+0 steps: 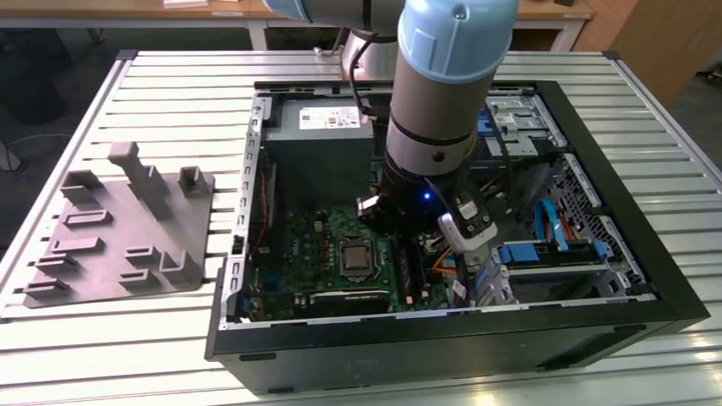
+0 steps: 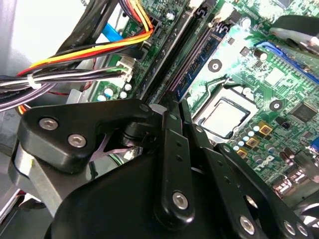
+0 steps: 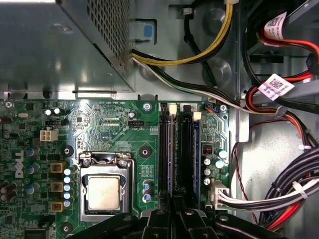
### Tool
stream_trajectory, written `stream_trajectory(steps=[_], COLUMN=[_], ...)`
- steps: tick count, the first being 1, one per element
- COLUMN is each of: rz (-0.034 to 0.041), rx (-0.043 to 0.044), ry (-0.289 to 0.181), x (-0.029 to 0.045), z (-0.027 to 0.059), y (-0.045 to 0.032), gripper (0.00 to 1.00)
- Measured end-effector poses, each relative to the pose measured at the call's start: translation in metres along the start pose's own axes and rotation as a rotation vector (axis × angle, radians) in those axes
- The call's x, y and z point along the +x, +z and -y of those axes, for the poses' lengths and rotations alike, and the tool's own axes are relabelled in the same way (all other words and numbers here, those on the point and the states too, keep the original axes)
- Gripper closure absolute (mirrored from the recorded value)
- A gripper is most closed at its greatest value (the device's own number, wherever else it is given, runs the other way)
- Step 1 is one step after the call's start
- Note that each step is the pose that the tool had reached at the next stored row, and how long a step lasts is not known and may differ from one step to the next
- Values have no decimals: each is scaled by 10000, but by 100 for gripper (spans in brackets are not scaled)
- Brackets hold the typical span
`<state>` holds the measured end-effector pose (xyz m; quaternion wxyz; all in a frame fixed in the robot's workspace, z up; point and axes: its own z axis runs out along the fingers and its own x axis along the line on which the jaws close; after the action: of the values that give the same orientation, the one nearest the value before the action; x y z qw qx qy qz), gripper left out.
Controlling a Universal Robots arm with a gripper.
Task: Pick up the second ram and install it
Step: 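Insert the second ram into the second slot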
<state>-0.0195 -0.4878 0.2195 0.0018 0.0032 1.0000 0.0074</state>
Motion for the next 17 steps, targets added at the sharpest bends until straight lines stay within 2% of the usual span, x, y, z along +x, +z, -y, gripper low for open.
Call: stream_trajectory(steps=[3, 7, 12, 17], rz=[23, 25, 29, 29], rx=[0, 1, 3, 12], ry=[-1, 122, 360, 366], x=[4, 5, 2, 1], z=[1, 39, 43, 43], y=[-43, -44, -34, -17], gripper=[86, 86, 86, 86])
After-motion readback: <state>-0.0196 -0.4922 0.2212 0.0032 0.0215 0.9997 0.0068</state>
